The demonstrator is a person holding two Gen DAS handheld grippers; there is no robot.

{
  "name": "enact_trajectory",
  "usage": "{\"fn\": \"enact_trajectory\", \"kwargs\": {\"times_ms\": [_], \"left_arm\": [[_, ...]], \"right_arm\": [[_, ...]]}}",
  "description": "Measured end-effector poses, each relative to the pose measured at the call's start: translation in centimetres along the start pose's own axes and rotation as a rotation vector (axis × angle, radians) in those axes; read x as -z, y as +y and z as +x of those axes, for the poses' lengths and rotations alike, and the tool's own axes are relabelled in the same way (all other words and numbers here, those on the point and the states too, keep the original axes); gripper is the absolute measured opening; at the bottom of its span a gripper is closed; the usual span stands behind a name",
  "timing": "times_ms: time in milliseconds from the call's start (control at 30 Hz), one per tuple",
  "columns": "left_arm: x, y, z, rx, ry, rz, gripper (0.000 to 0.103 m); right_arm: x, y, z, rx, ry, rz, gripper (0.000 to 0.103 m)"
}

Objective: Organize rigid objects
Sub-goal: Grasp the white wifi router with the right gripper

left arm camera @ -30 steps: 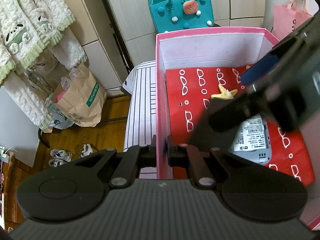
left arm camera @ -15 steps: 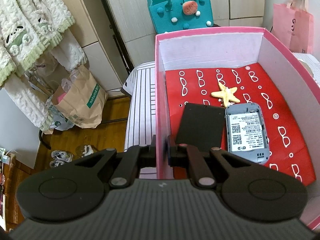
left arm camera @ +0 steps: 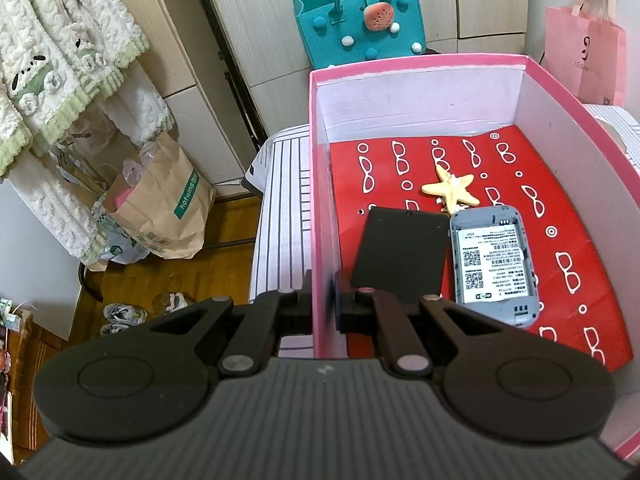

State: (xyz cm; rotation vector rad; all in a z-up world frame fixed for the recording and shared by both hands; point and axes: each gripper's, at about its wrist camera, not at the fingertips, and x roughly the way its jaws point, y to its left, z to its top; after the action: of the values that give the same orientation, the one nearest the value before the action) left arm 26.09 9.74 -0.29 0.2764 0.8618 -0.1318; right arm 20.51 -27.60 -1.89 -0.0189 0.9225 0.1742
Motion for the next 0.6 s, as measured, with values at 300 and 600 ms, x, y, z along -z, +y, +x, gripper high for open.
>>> {"fn": "enact_trajectory", "kwargs": {"times_ms": [300, 600], "left_arm": [[0.0, 0.0, 0.0, -0.001, 0.001, -0.004, 0.007], [-0.1, 0.3, -0.1, 0.008, -0.003, -0.004, 0.007]], "right_arm": [[-0.9, 0.6, 4.4, 0.006, 0.016, -0.044, 0.100], [-1.2, -0.2, 5.8, 0.004, 0.060, -0.003, 0.102]]}}
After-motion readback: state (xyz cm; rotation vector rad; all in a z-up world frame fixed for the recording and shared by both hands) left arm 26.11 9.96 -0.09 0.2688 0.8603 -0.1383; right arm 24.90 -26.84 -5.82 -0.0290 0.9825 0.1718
